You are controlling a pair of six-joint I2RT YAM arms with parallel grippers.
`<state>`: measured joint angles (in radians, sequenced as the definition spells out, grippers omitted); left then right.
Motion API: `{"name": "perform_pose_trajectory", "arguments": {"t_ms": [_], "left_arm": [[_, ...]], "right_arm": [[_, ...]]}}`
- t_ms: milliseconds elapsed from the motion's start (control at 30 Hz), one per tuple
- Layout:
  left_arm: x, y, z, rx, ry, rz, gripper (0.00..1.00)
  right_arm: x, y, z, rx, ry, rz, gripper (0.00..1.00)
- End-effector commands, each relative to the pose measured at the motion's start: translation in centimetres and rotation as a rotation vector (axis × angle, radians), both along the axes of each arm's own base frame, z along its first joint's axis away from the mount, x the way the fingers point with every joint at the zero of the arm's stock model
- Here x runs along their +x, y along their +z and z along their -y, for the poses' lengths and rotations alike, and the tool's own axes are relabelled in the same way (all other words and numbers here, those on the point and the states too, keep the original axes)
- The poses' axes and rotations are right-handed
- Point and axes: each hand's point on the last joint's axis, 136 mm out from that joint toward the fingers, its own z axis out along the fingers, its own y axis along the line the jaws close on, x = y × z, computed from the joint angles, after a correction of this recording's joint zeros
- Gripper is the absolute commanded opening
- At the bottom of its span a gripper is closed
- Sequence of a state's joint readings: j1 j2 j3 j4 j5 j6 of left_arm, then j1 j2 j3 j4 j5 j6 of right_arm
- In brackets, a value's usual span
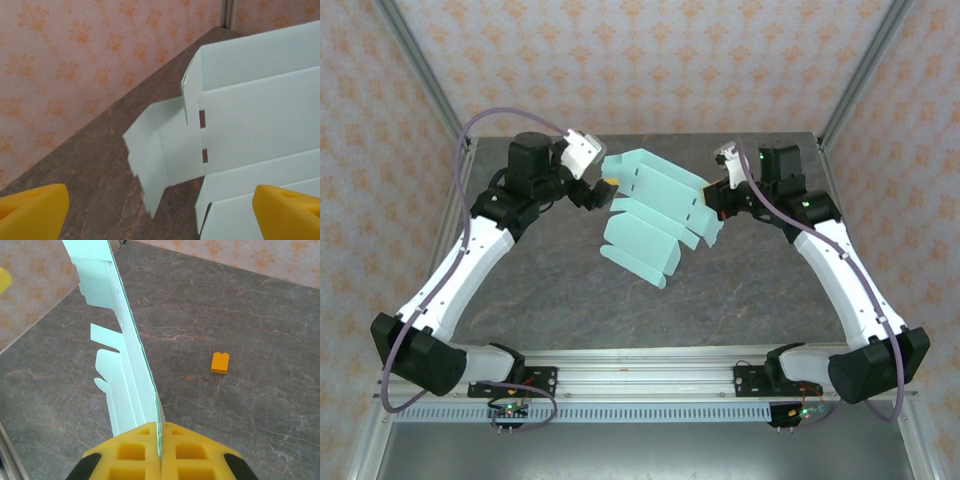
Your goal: Fold the paper box
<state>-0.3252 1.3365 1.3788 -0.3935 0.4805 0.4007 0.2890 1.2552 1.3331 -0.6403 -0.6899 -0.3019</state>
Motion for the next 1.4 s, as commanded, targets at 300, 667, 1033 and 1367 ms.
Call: {"name": "perform_pose_trajectory", "arguments": {"t_ms": [300, 667, 1033, 1367], "left_arm": [[-0.5, 0.6, 3.2, 0.11, -0.246, -0.056, 0.85], [-1.1, -0.1, 5.5, 0.097, -0.428, -0.207, 0.35], [-3.7, 0.8, 5.5, 0.09, -0.499, -0.212, 0.0], [-5.2, 0.7, 5.1, 0.113, -0.536, -0.219, 0.0]], "right_arm": [[-1.8, 1.0, -0.9, 0.017, 0.113, 0.059, 0.0], [-2.0, 1.2, -0.9, 0.006, 0.128, 0.084, 0.0], [-1.9, 0.7, -0.9, -0.01, 0.145, 0.102, 0.09], [-2.4, 1.5, -1.6, -0.021, 0.227, 0.138, 0.58]]}}
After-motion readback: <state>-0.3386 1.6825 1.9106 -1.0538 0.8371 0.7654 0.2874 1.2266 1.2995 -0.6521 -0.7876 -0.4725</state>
